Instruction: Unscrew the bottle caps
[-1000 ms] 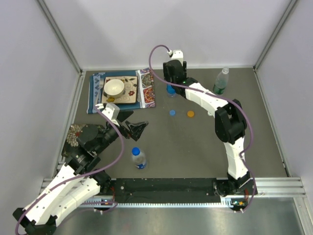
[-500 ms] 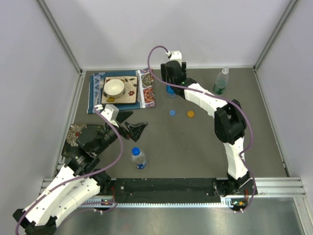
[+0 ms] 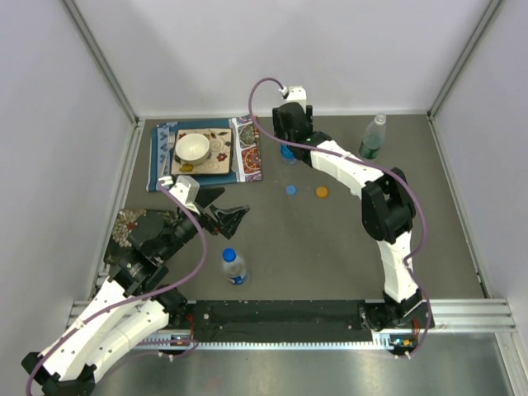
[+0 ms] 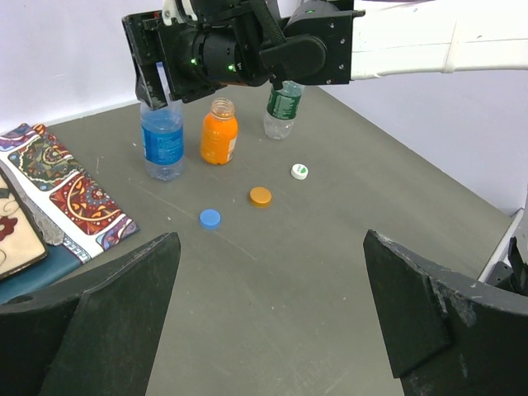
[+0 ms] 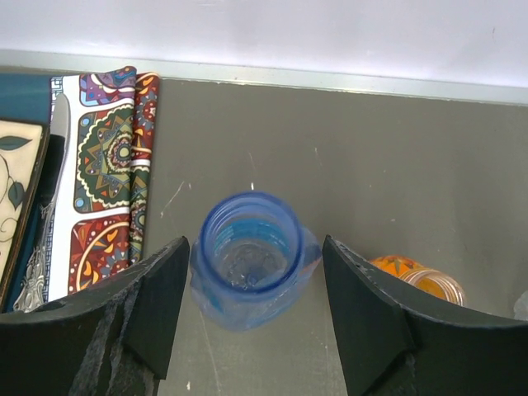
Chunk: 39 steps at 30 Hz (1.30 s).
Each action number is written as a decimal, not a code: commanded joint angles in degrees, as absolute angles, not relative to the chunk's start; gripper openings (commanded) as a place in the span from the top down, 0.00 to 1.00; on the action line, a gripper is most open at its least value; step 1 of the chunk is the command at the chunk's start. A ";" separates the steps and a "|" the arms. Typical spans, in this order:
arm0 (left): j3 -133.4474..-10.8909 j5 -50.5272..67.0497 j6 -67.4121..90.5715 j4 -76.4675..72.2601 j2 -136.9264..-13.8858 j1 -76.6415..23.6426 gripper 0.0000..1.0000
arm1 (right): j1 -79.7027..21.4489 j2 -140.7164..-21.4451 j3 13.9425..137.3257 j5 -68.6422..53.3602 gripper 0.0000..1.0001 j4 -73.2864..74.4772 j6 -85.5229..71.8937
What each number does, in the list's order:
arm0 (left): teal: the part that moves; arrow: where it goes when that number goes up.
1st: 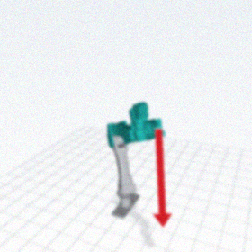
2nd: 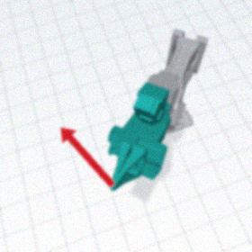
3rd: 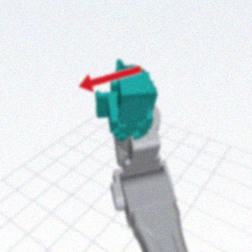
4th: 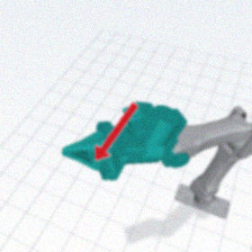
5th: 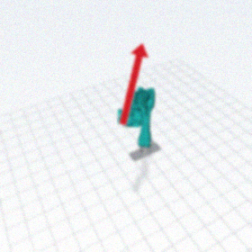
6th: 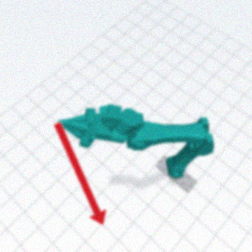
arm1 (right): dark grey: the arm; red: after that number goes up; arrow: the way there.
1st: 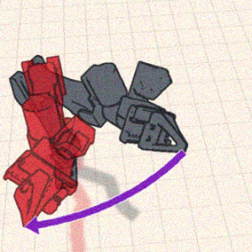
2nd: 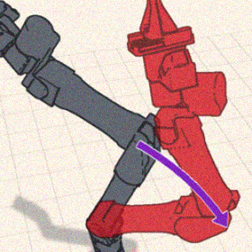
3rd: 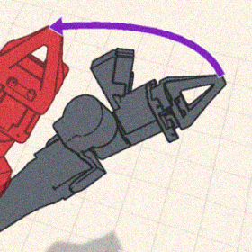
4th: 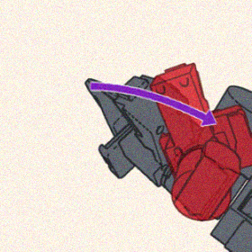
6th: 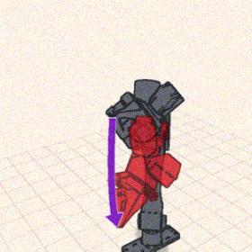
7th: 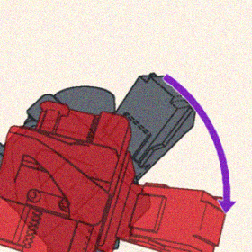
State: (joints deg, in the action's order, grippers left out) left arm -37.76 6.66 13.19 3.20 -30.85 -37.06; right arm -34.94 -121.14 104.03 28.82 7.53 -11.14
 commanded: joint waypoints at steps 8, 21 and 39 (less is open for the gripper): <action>-37.35 7.56 13.89 0.62 -30.32 -36.91 0.02 | -35.86 -117.86 106.08 28.56 0.38 7.03 -11.08; -37.35 7.82 14.06 0.53 -30.50 -37.00 0.02 | -35.86 -117.51 105.82 29.09 0.19 7.29 -11.16; -37.09 8.35 14.33 0.53 -30.06 -37.00 0.02 | -35.86 -116.81 105.21 28.04 0.33 7.65 -11.25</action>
State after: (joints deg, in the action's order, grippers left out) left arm -37.21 7.90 13.65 3.11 -30.85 -37.06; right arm -35.14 -120.60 104.03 28.67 8.45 -11.14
